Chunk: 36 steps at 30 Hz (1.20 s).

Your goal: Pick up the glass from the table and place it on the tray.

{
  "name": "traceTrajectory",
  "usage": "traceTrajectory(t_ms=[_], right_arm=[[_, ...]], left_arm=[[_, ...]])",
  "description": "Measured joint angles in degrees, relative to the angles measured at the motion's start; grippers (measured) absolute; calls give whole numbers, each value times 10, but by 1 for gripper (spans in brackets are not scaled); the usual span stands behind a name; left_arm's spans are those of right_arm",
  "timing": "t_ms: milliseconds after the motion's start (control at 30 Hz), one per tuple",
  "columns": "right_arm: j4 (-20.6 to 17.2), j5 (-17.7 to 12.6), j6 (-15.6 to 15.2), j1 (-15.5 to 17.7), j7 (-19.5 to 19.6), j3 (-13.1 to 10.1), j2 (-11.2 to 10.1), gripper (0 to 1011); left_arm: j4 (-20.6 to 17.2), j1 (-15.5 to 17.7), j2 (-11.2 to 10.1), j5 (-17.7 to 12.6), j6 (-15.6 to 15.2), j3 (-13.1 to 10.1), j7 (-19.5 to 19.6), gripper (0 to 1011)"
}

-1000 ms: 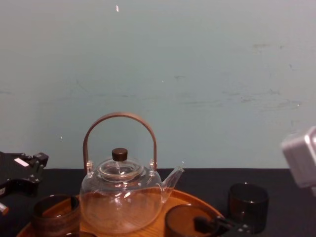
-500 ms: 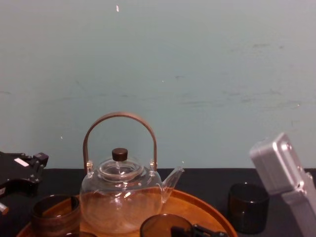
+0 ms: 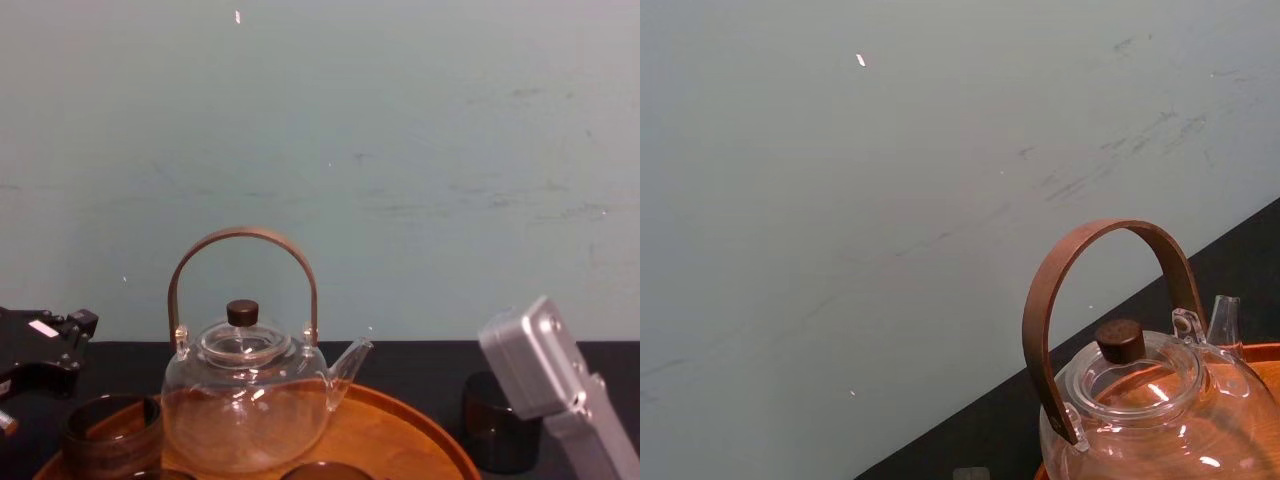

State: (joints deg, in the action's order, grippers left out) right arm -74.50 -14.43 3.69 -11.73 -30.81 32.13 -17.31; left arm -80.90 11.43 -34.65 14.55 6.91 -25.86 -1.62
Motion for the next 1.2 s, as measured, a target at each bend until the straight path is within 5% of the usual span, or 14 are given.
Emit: traceTrajectory(t_ms=[1200], right_arm=[[-14, -3, 10, 7, 0, -4, -7, 1003]], left_arm=[[0, 0, 0, 0, 0, 0, 0, 0]])
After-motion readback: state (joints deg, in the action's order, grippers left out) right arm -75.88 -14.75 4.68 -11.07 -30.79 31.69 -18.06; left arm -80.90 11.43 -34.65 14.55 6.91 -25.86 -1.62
